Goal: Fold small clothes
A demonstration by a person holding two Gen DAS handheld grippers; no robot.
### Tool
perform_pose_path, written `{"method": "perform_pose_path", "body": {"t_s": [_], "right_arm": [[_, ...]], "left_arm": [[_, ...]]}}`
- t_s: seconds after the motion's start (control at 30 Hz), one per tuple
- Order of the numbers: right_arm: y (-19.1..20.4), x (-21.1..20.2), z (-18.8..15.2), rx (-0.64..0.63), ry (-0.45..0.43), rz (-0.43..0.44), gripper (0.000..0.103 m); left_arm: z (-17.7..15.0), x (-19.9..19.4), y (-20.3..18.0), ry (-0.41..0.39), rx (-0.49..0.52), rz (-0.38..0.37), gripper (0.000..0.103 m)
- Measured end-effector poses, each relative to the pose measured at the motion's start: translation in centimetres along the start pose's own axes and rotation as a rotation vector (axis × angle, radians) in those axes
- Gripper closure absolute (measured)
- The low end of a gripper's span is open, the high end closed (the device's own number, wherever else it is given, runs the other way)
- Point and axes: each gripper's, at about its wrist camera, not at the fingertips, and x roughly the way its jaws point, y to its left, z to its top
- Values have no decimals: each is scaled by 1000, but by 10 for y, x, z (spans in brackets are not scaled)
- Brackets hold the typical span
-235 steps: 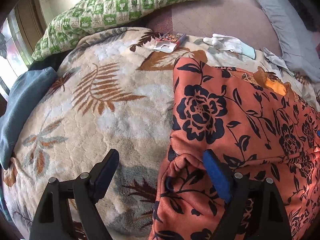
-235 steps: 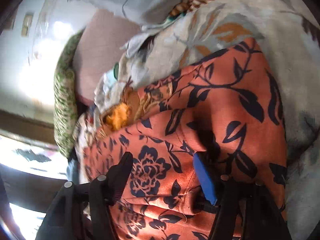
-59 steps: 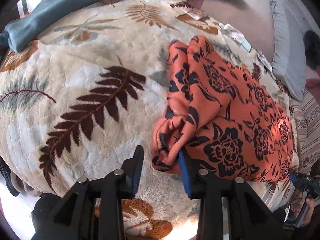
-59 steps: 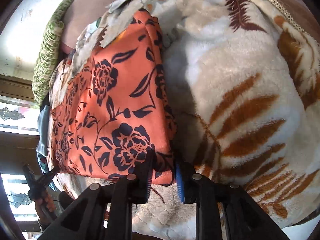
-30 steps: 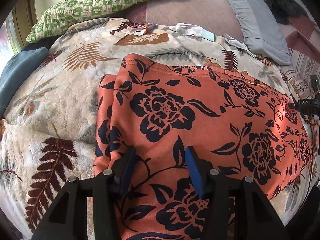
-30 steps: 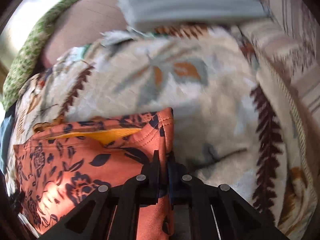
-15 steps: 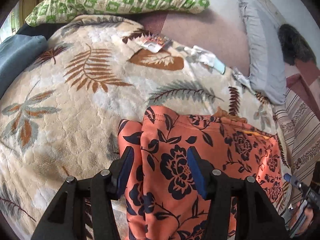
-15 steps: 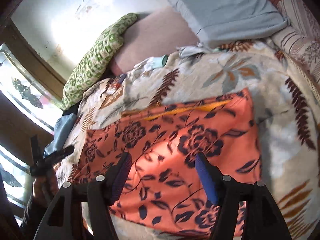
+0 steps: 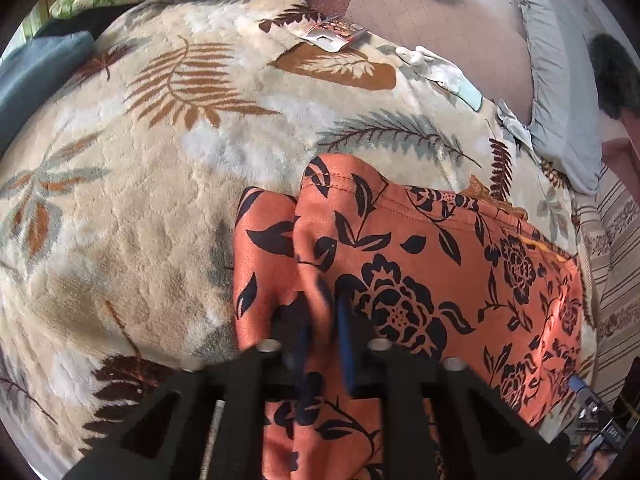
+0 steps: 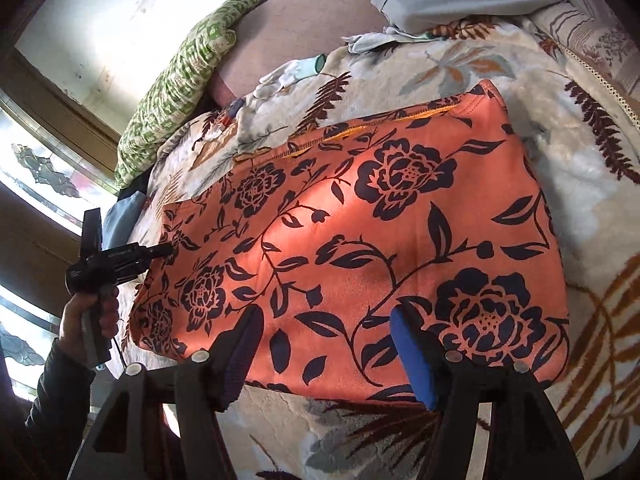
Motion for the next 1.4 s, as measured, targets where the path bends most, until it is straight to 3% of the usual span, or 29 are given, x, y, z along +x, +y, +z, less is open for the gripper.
{"method": "perform_pose_path", "body": {"t_s": [0.13, 0.27, 0.33, 0.4, 0.43, 0.47, 0.57, 0.7, 0.73, 0.8, 0.87, 0.97, 1.0, 1.07, 1.17, 1.23, 1.3, 1.33, 1.4], "right_arm": [[1, -5, -2, 1, -5, 1, 34], [5, -13, -5, 3, -22, 4, 34], [9, -17, -8, -12, -33, 6, 34], [8, -14, -8, -17, -21, 9, 34], [7, -10, -8, -8, -5, 9, 34], [5, -6, -7, 3, 10, 10, 34], [5, -9, -5, 12, 3, 28, 34], [3, -16, 1, -1, -13, 8, 34], [1, -17, 3, 8, -12, 8, 34], [-4, -18, 4, 22, -21, 10, 34], [-10, -18, 5, 36, -28, 15, 34], [-15, -13, 13, 47, -16, 22, 34], [-15, -12, 20, 42, -24, 27, 34], [-16, -14, 38, 45, -53, 53, 34], [-26, -17, 66, 85, -97, 63, 34], [-34, -20, 81, 84, -137, -43, 34], [-45, -18, 91, 65, -151, -186, 34], [-53, -14, 94, 70, -144, -219, 34], [-71, 1, 97, 79, -85, -268, 34]], "left_arm": [[-8, -15, 0, -42, 3, 34, 99], [-21, -68, 0, -206, -2, 22, 99], [-28, -59, 8, -175, -28, 34, 98], [-33, -16, 22, -67, -72, 95, 98], [-38, 2, 33, -31, -112, 101, 93], [-40, 3, 38, -75, -134, 92, 87], [-31, -7, 36, -108, -134, 73, 87], [-10, -7, 31, -103, -26, 156, 93], [-6, -3, 34, -84, -27, 178, 100], [-8, 2, 43, -61, -29, 244, 102], [-9, -1, 53, -71, -50, 211, 102], [-18, -36, 52, -168, -63, 200, 102], [-24, -50, 47, -190, -46, 162, 102], [-41, -73, 23, -212, 37, 85, 102], [-75, -79, -17, -195, 171, 32, 101], [-90, -60, -27, -144, 187, 47, 101], [-99, -31, -28, -93, 195, 128, 101], [-101, -18, -24, -61, 182, 132, 101], [-103, -18, -24, -83, 184, 149, 101]]}}
